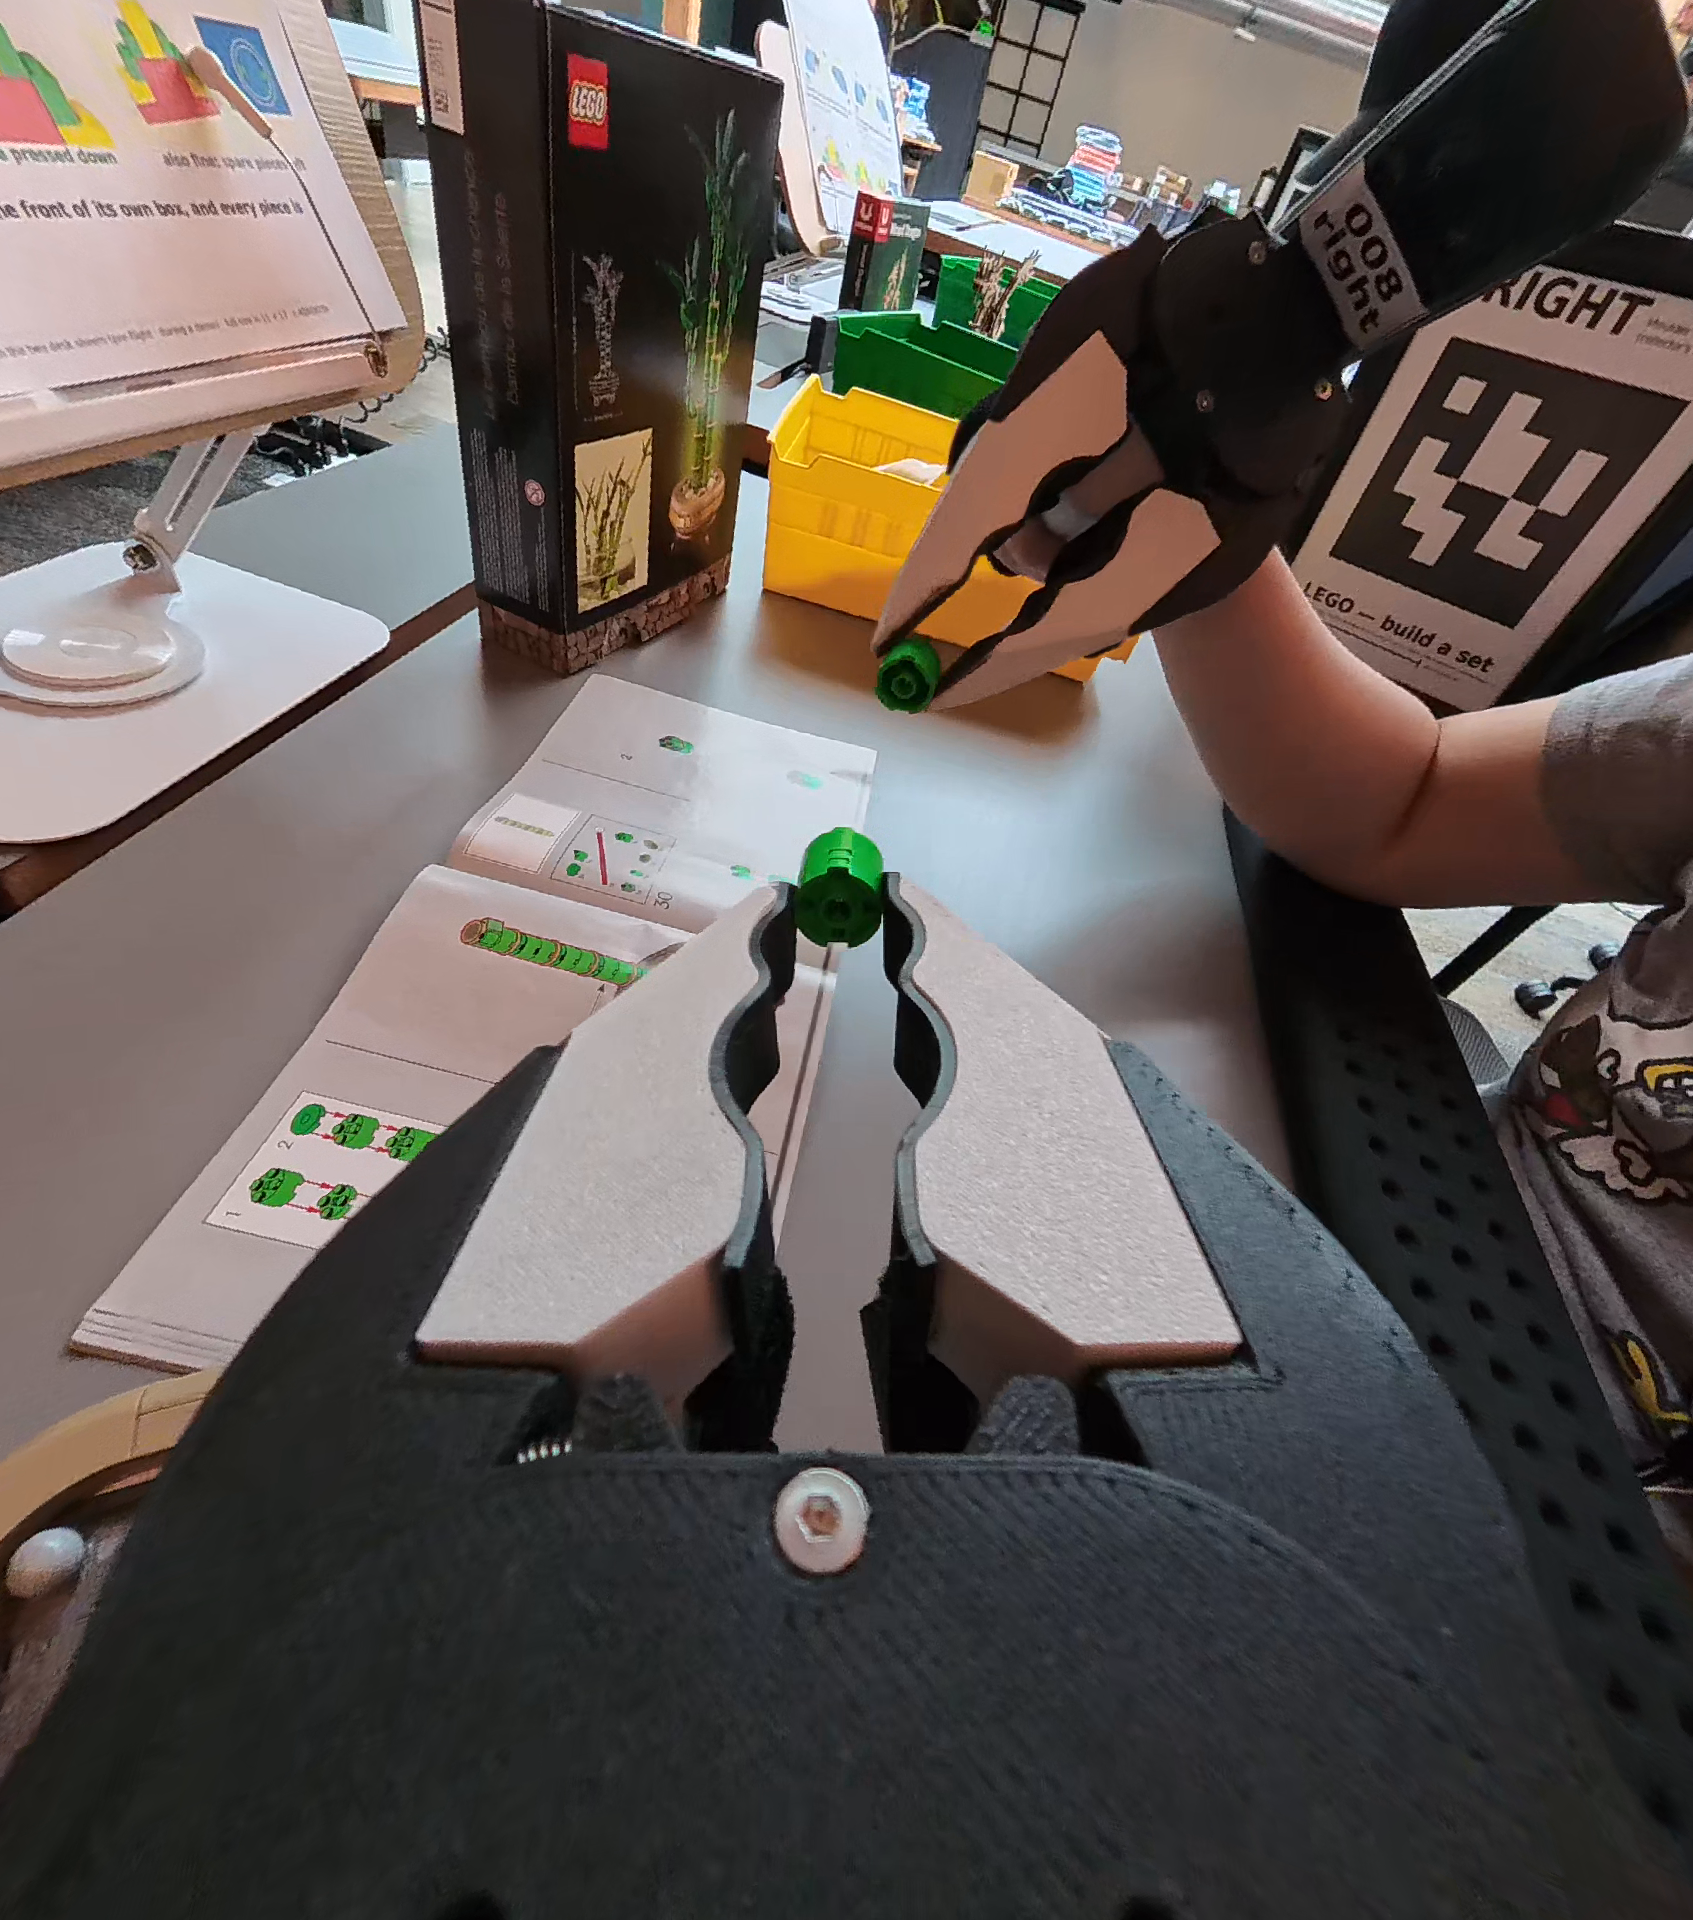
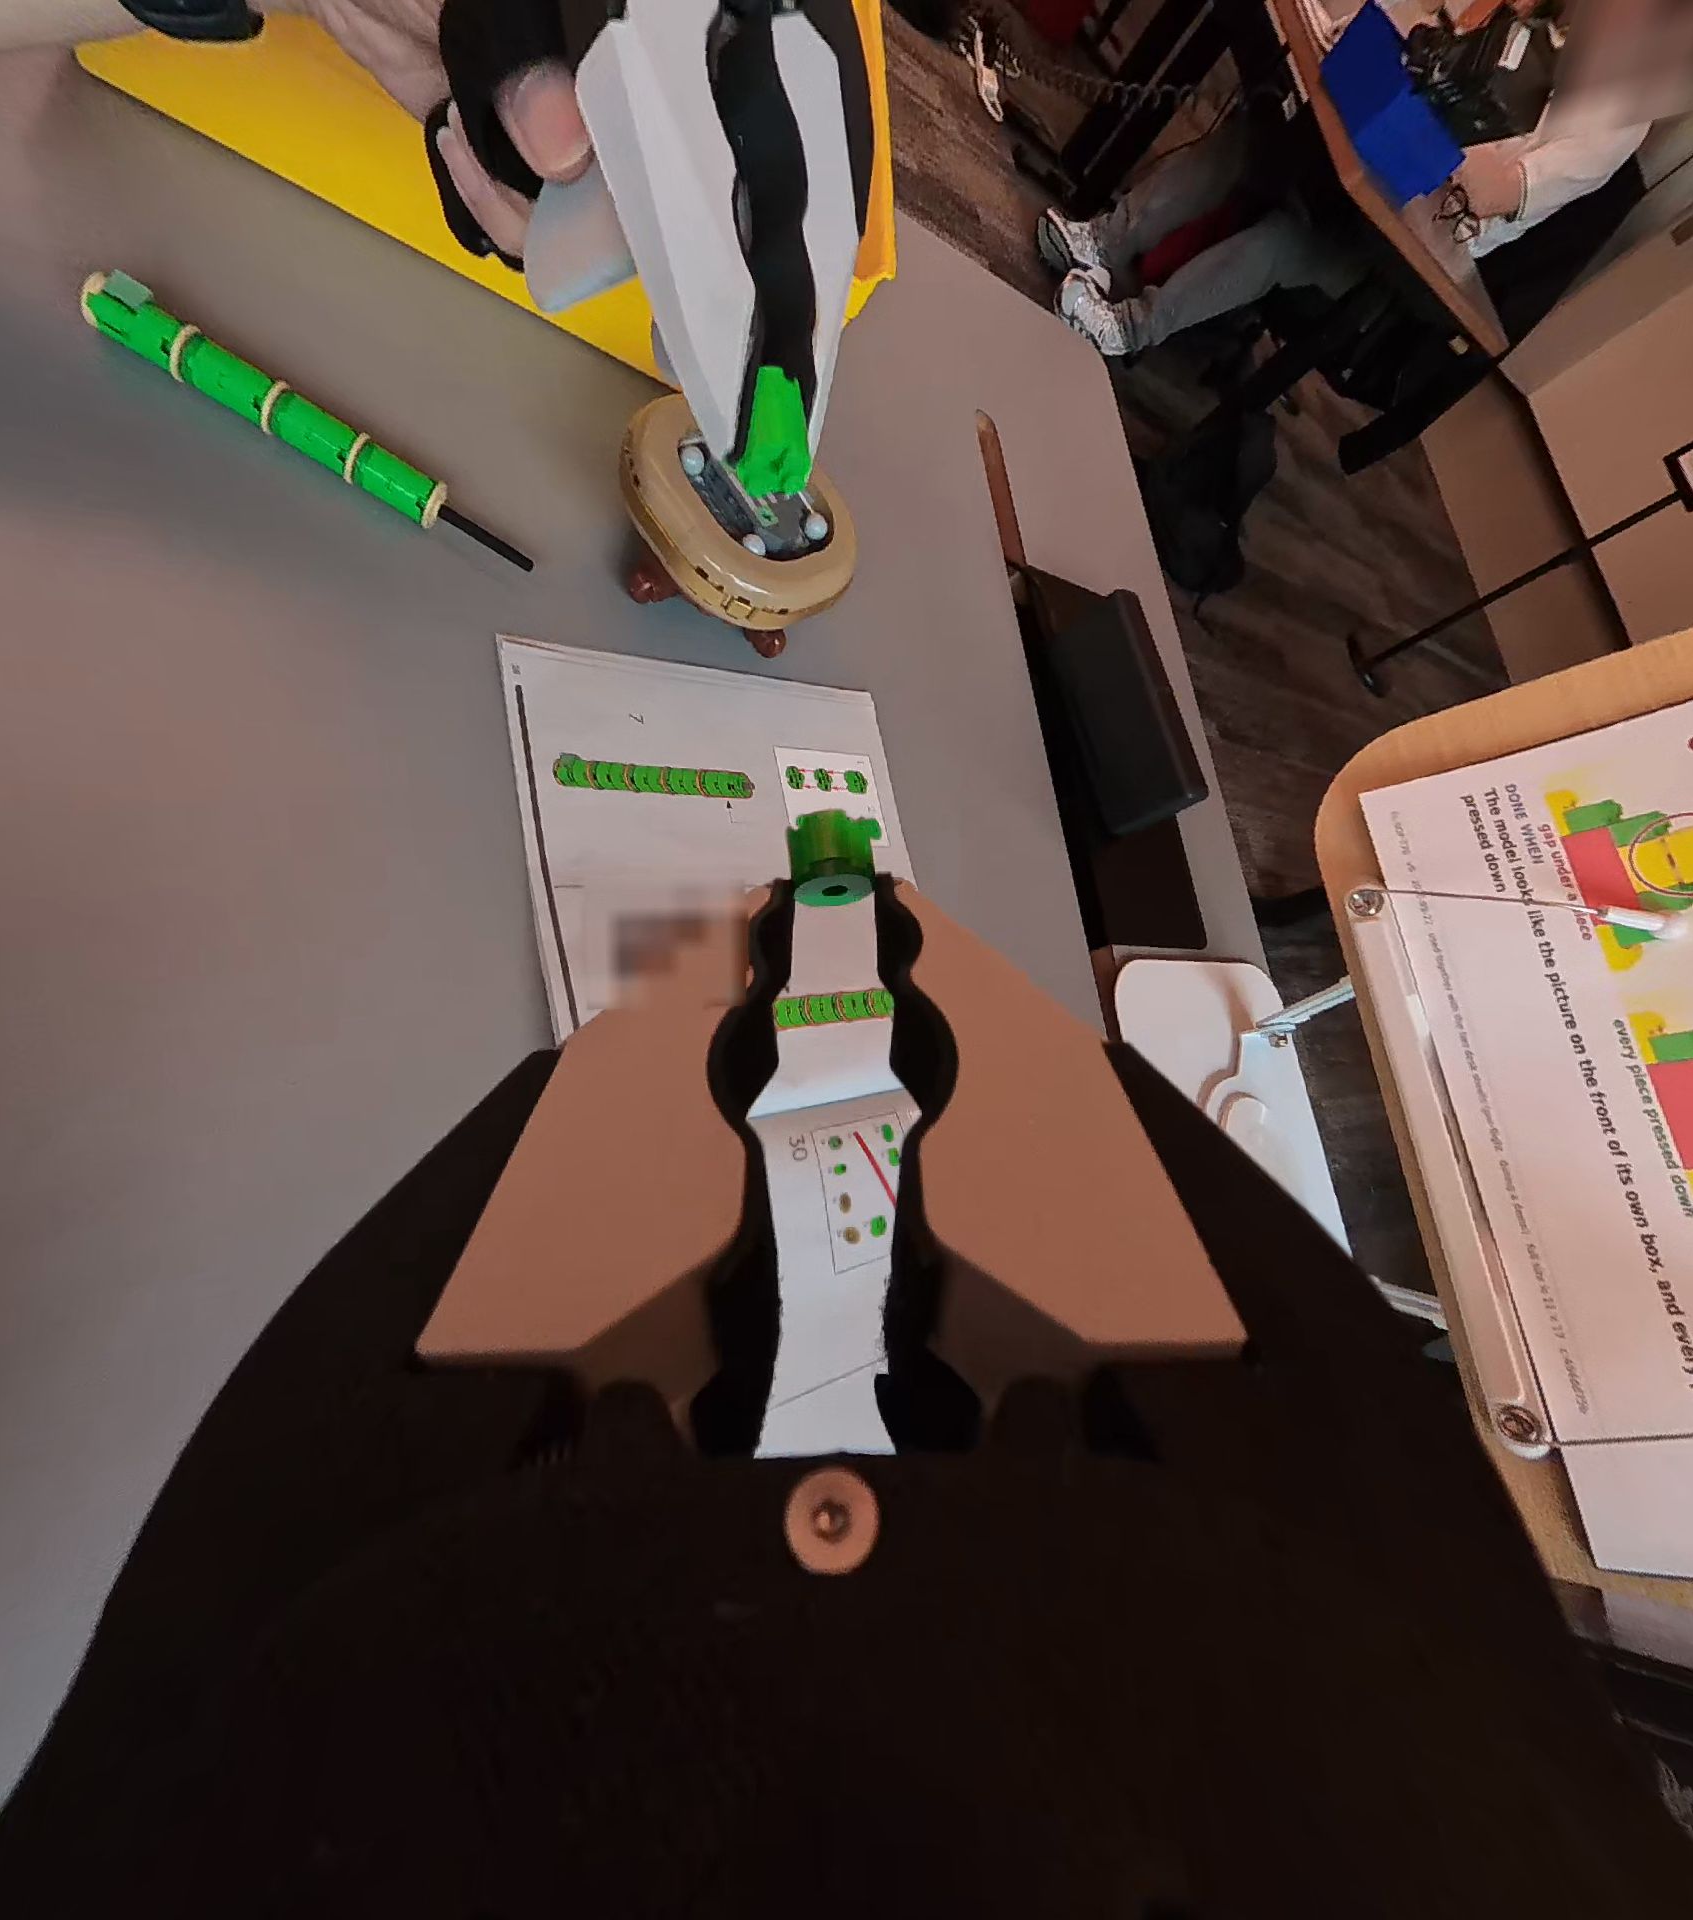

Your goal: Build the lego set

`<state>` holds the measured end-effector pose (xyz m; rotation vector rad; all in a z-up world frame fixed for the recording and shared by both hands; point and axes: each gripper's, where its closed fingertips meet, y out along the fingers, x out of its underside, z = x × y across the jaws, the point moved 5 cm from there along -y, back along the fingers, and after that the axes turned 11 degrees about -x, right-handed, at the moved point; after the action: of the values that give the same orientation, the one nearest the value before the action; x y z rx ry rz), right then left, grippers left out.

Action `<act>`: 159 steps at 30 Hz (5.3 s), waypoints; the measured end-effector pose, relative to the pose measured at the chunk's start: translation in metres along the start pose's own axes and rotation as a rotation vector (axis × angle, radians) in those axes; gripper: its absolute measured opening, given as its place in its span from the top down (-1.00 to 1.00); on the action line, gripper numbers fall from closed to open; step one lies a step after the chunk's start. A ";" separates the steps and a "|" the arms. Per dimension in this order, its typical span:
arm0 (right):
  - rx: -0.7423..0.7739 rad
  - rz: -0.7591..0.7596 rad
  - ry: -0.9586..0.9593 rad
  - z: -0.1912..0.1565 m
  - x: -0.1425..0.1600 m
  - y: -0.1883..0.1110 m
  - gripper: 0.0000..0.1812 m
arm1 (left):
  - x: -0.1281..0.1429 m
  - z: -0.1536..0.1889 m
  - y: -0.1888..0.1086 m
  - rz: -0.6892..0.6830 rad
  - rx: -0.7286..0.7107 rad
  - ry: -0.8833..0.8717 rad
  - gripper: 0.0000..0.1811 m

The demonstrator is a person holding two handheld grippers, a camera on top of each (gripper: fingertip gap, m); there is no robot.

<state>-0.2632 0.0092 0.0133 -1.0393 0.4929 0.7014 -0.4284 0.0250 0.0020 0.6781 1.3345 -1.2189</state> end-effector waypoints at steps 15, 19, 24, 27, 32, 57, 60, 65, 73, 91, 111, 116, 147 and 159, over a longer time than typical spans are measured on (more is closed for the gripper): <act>-0.008 0.007 -0.032 -0.006 -0.006 0.002 0.84 | -0.002 0.008 0.003 -0.011 0.024 0.021 0.84; -0.003 0.006 -0.030 -0.006 -0.008 0.003 0.84 | -0.003 0.009 0.003 -0.010 0.026 0.025 0.84; -0.018 0.001 -0.054 -0.010 -0.009 0.005 0.84 | -0.002 0.010 0.004 -0.014 0.030 0.028 0.84; -0.014 -0.006 -0.060 -0.010 -0.009 0.005 0.84 | -0.002 0.010 0.004 -0.018 0.031 0.030 0.84; -0.006 -0.009 -0.063 -0.009 -0.009 0.004 0.84 | -0.001 0.010 0.005 -0.024 0.033 0.035 0.84; 0.008 -0.028 -0.069 -0.006 -0.005 0.004 0.84 | 0.000 0.008 0.001 0.004 0.042 0.029 0.84; 0.004 -0.028 -0.067 -0.006 -0.005 0.005 0.84 | 0.000 0.008 0.001 0.005 0.040 0.028 0.84; 0.004 -0.026 -0.066 -0.006 -0.005 0.005 0.84 | 0.000 0.008 0.001 0.001 0.037 0.032 0.84; 0.008 -0.026 -0.064 -0.004 -0.004 0.004 0.84 | -0.001 0.009 0.002 0.014 0.025 0.061 0.84; 0.024 -0.045 -0.057 0.000 0.001 0.000 0.84 | -0.013 0.020 0.000 0.115 -0.031 0.249 0.84; 0.022 -0.054 -0.056 0.000 0.003 -0.001 0.84 | -0.017 0.012 -0.005 0.152 -0.068 0.217 0.84; 0.010 -0.031 -0.064 -0.002 0.000 -0.002 0.84 | -0.019 0.028 -0.002 0.172 -0.021 0.314 0.84; -0.019 0.089 -0.094 -0.013 -0.027 -0.007 0.84 | -0.019 0.039 0.002 0.147 0.017 0.347 0.84; -0.005 0.044 -0.125 -0.014 -0.024 -0.002 0.84 | -0.016 0.036 0.004 0.132 0.023 0.330 0.84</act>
<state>-0.2788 -0.0107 0.0241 -0.9847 0.4067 0.8017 -0.4095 -0.0031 0.0232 1.0009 1.5203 -1.0470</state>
